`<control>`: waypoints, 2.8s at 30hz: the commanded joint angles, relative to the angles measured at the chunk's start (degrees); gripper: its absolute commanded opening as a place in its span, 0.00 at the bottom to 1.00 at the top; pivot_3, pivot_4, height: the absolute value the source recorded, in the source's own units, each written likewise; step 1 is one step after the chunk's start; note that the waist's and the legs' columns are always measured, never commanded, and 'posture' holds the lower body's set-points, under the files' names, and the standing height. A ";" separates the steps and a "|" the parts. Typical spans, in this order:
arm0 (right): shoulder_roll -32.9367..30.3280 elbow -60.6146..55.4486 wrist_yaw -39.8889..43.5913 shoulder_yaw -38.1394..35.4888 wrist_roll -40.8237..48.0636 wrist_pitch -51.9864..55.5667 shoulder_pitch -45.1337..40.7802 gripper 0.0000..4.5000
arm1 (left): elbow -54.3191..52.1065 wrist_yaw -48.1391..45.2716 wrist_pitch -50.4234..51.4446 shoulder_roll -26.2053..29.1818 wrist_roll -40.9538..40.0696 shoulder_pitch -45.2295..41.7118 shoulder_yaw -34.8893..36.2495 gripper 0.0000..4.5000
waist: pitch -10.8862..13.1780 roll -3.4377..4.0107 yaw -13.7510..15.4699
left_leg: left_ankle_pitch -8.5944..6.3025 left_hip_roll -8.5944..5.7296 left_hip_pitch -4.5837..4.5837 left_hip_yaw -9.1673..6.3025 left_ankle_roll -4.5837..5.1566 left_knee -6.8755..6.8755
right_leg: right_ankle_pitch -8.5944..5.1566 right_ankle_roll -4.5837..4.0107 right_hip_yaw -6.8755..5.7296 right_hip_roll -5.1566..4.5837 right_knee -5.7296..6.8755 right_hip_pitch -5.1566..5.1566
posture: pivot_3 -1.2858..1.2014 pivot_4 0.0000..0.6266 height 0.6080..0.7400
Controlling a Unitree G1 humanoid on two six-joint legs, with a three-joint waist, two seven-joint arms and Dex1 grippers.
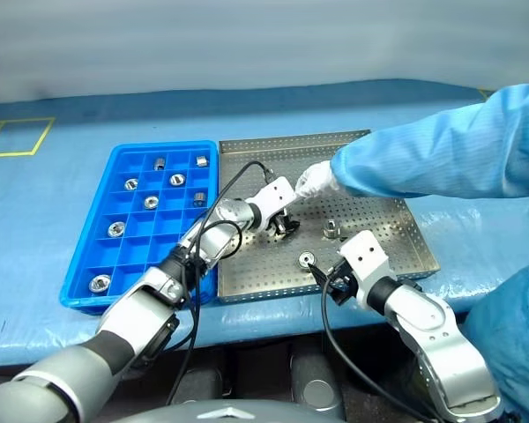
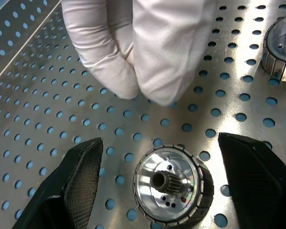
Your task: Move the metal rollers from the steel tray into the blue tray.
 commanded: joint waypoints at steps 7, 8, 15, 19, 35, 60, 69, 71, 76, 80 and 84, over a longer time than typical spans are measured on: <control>0.14 -0.80 -0.16 0.31 -0.48 -0.70 -1.43 1.00 | -2.98 -0.41 2.63 -0.41 0.67 1.05 0.79 0.59 | 0.00 0.00 0.12 | 0.00 0.00 0.04 0.00 0.00 0.01 | 0.00 0.01 0.00 0.01 0.04 0.02 | 0.46 0.24 1.00; 0.13 -0.78 -0.17 0.33 -0.51 -0.70 -1.48 1.00 | -3.07 -0.40 2.69 -0.43 0.67 1.07 0.84 0.52 | 0.00 0.00 0.15 | 0.00 0.00 0.04 -0.01 0.00 0.01 | 0.00 0.01 0.00 0.01 0.04 0.02 | 0.46 0.24 1.00; 0.24 -0.47 -0.22 0.72 -0.73 -0.67 -2.07 1.00 | -3.97 -1.02 2.37 -0.40 0.35 1.59 0.92 0.41 | 0.00 0.00 0.34 | 0.00 0.01 0.04 -0.01 0.00 0.00 | 0.00 0.00 0.00 0.03 0.04 0.01 | 0.46 0.24 1.00; 0.27 -0.32 -0.21 0.93 -0.82 -0.64 -2.44 1.00 | -4.05 -1.19 2.08 -0.29 0.44 1.74 0.89 0.41 | 0.00 0.00 0.44 | 0.00 0.01 0.04 -0.01 0.00 0.01 | 0.01 0.01 0.01 0.02 0.04 0.02 | 0.46 0.24 1.00; 1.57 2.63 3.56 2.81 0.88 -5.99 -4.66 1.00 | -36.89 -7.41 16.50 8.21 -11.63 13.10 11.63 0.41 | -0.01 0.02 0.58 | 0.00 0.09 0.07 -0.01 0.00 -0.03 | 0.01 0.00 0.03 0.10 0.09 0.00 | 0.49 0.24 1.00; 4.01 14.51 12.00 10.96 1.17 -9.91 -16.10 1.00 | -68.10 16.87 38.25 16.15 -7.50 38.02 24.38 0.41 | 0.00 -0.01 9.30 | 0.01 0.13 0.12 -0.16 -0.01 0.03 | -0.03 -0.09 -0.12 0.15 0.05 0.14 | 0.58 0.24 1.00; 4.09 13.10 10.37 9.83 1.11 -9.30 -14.14 1.00 | -63.42 20.01 35.63 14.95 -6.63 36.82 23.05 0.86 | 0.00 0.00 9.16 | 0.01 0.14 0.12 -0.16 -0.02 -0.01 | -0.04 -0.13 -0.14 0.15 0.05 0.11 | 0.57 0.24 1.00; 4.05 12.95 10.08 9.62 1.13 -9.17 -13.96 1.00 | -63.82 20.17 33.89 13.80 -7.60 36.14 24.19 1.00 | 0.00 -0.01 9.16 | 0.01 0.15 0.12 -0.16 -0.02 0.00 | -0.04 -0.13 -0.15 0.15 0.06 0.12 | 0.57 0.24 1.00; 1.73 11.32 8.35 7.50 -0.16 -7.21 -12.81 1.00 | -67.26 13.05 25.47 9.96 -16.11 34.92 25.21 1.00 | 0.00 -0.01 9.22 | 0.01 0.14 0.08 -0.15 -0.05 0.02 | -0.03 -0.14 -0.15 0.13 0.03 0.11 | 0.57 0.24 1.00; -1.87 8.35 7.03 4.63 -0.85 -3.30 -11.93 1.00 | -69.84 1.96 22.24 12.02 -24.01 35.10 20.26 1.00 | 0.00 -0.01 9.18 | -0.01 0.12 0.01 -0.12 -0.07 0.01 | -0.03 -0.14 -0.14 0.09 -0.03 0.08 | 0.56 0.24 1.00; -5.56 4.02 6.85 2.47 -0.01 3.18 -9.70 1.00 | -67.36 -2.98 19.71 14.68 -24.55 33.51 13.45 1.00 | -0.02 0.02 8.84 | -0.01 0.14 0.04 -0.11 -0.07 0.01 | -0.04 -0.16 -0.14 0.11 0.01 0.05 | 0.55 0.24 1.00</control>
